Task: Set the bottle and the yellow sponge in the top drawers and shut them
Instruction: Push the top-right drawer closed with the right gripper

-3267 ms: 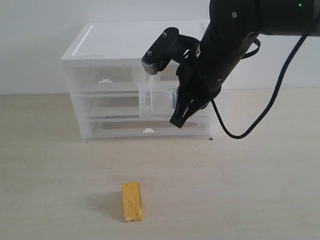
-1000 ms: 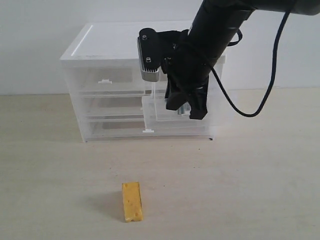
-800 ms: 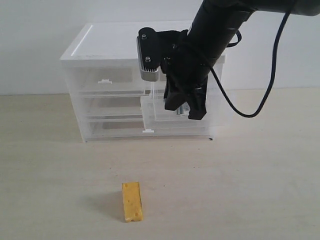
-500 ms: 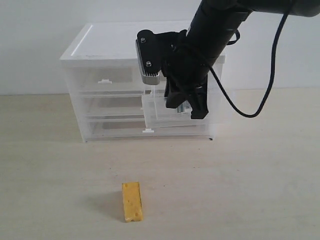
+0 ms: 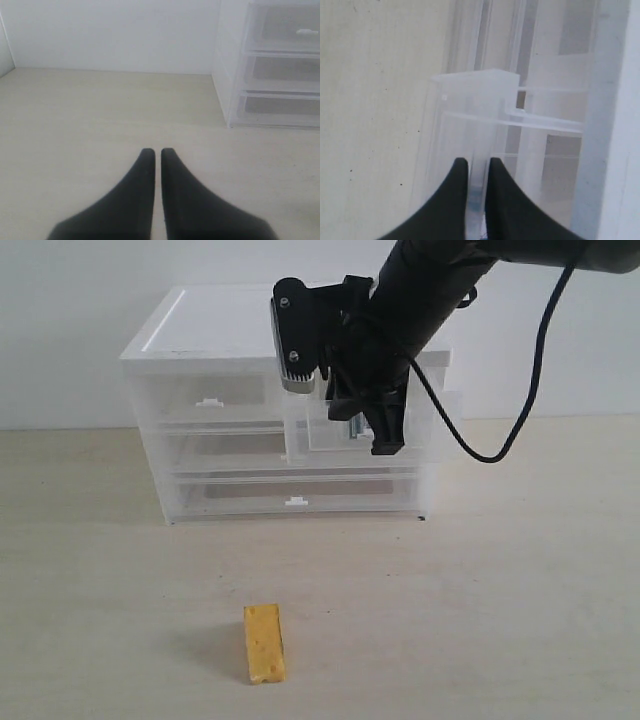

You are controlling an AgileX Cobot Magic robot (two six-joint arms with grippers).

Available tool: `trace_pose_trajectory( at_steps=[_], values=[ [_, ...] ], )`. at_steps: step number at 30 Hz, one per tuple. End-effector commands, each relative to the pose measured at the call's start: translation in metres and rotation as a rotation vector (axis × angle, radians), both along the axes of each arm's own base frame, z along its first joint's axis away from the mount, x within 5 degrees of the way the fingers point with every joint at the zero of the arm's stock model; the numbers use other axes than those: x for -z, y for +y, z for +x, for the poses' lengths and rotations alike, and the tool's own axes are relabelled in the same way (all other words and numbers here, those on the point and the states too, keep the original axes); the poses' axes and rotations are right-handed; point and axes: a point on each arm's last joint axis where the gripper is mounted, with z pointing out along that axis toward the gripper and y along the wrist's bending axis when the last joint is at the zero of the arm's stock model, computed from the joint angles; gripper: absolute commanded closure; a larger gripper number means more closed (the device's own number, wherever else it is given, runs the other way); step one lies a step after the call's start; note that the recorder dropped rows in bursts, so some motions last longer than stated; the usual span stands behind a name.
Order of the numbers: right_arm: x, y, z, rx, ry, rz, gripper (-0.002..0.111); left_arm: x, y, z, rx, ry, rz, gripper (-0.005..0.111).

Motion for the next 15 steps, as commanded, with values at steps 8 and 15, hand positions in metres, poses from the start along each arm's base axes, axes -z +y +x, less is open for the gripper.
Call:
trace_pose_trajectory(
  at_steps=[8, 15],
  values=[
    [-0.0095, 0.0065, 0.0069, 0.007, -0.122, 0.053, 0.078, 0.0009, 0.0, -0.0001, -0.001, -0.002, -0.003, 0.102],
    [-0.0178, 0.0041, 0.0031, 0.065, -0.101, 0.1, 0.039, 0.0009, 0.0, -0.0001, -0.001, -0.002, -0.003, 0.102]
  ],
)
